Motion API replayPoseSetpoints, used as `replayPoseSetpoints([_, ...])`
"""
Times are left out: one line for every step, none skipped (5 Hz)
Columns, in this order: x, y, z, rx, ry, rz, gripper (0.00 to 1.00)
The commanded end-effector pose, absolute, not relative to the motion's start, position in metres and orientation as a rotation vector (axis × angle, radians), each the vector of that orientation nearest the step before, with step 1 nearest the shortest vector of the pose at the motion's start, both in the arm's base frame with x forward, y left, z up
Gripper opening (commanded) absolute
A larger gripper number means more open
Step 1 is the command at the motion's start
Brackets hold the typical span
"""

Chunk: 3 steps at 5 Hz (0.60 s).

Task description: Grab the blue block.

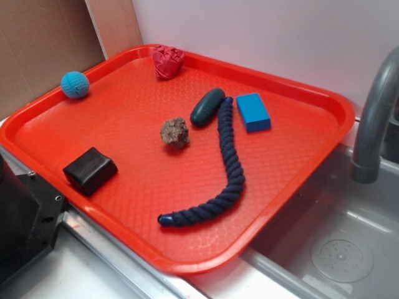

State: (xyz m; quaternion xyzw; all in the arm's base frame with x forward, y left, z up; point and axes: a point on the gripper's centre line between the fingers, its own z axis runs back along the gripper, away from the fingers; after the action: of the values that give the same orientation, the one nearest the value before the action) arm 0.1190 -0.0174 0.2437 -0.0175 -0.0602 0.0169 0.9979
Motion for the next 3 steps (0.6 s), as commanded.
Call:
replayPoseSetpoints([0.119,-0.017,0.244,-0.035,-0.121,0.034,1.00])
replayPoseSetpoints([0.169,-0.040,0.205,-0.107,-0.148,0.288,1.00])
replayPoseSetpoints([0.211,-0.056,0.191,-0.140,-0.086,0.546,1.00])
